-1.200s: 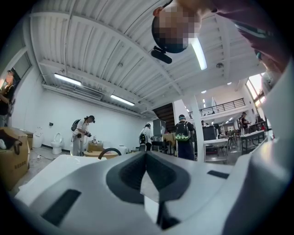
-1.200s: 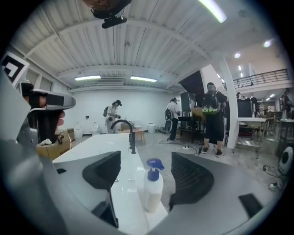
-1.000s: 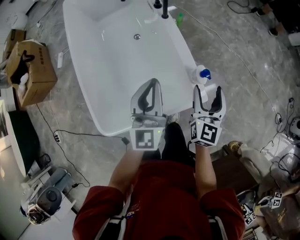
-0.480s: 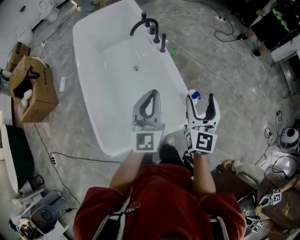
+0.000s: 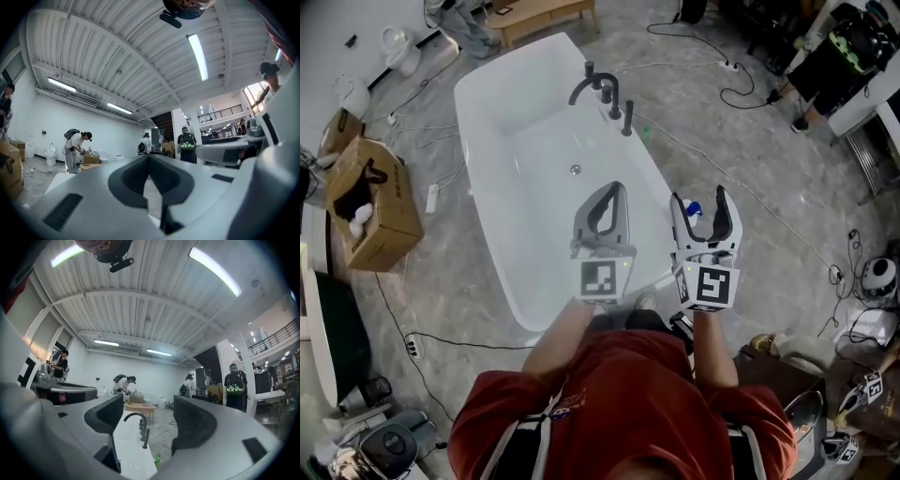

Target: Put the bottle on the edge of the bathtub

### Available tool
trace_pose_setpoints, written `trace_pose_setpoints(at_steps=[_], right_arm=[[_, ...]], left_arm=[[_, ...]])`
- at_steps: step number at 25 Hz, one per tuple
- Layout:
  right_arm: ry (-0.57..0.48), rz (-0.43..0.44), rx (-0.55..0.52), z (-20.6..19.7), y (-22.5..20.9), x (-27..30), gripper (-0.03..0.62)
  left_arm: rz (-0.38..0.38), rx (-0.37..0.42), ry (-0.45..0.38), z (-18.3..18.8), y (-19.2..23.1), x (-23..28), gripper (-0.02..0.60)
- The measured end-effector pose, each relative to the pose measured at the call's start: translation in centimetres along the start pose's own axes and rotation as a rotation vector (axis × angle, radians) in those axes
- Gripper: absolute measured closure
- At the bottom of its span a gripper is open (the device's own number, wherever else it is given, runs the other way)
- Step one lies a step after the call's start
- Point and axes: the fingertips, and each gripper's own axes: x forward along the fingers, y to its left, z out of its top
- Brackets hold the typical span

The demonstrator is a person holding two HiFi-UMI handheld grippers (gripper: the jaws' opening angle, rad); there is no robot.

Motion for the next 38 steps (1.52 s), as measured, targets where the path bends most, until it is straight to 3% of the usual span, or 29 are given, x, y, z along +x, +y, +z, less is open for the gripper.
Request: trace_pose_setpoints(at_steps=[4, 8, 16, 24, 30, 34, 38], right_arm=[[-0.029, -0.028, -0.005, 0.7, 0.4, 0.0, 0.258], [-0.043, -0.050, 0.007, 0.9, 0.7, -0.2, 0.258], [-0.039, -0.075, 0.022, 0.9, 0.6, -0.3, 0.266], [-0.034, -0.063, 0.020, 0.8, 1.1, -0.2, 0.301], [-0.039, -0.049, 0.031, 0.8, 1.7, 0.0, 0.374], [-0.030, -0.035, 0.010, 0.7, 2.0, 0.2, 0.399], [-0.034, -0.027, 0.013, 0.7, 2.1, 0.2, 0.464]], left_arm=[[-0.021, 0.054, -0.037, 1.0, 0.5, -0.1, 0.565], [-0.010, 0.004, -0.054, 2.0, 1.0, -0.4, 0.565], [-0.014, -0.018, -0.059, 2.1, 1.7, -0.6, 0.565], [-0.039, 0.029, -0.058, 2.0, 1.5, -0.5, 0.565], [-0.030, -0.020, -0.056, 1.9, 1.5, -0.6, 0.565], [-0.026, -0.022, -0.059, 1.9, 1.5, -0.6, 0.565], [-0.031, -0.015, -0.065, 2.0, 1.2, -0.4, 0.565]])
